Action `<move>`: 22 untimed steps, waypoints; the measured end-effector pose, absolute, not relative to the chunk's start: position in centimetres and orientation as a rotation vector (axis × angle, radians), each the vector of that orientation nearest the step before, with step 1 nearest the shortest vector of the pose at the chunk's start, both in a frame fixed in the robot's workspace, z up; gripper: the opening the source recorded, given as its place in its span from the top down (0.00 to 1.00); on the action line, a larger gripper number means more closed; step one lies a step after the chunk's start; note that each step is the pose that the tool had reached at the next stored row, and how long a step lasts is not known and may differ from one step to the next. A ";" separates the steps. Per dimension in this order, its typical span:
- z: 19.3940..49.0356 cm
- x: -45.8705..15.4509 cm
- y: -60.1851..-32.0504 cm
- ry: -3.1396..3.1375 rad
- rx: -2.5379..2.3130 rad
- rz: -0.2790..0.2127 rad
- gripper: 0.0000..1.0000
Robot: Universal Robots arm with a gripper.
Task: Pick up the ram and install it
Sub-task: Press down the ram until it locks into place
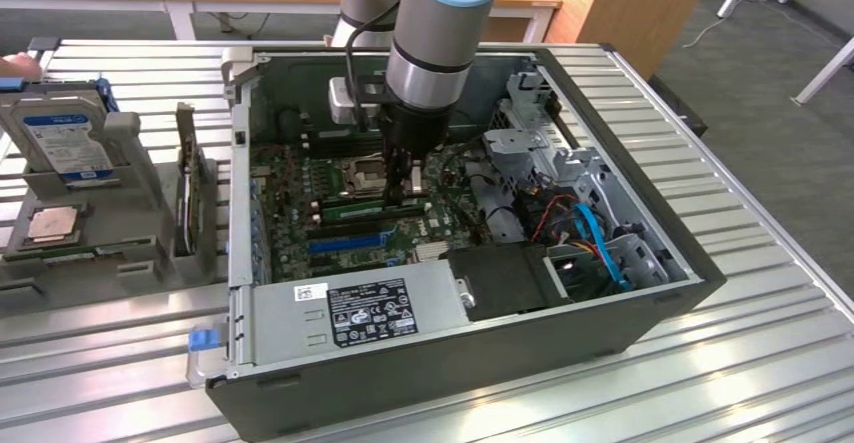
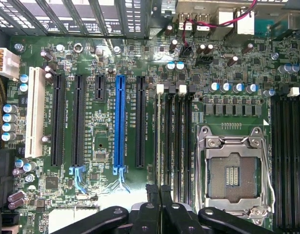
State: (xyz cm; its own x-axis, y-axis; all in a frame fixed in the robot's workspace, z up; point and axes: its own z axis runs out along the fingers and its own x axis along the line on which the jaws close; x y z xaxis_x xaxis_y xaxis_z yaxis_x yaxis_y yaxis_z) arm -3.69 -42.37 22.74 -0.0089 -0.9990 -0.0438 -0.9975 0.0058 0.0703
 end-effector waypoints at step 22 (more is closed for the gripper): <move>22.7 -3.8 -42.4 -2.217 2.198 -0.126 0.88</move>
State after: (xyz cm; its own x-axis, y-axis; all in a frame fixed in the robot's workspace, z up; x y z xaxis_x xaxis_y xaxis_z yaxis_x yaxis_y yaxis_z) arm -3.76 -42.36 22.72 -0.0102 -0.9990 -0.0441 -0.9975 0.0071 0.0697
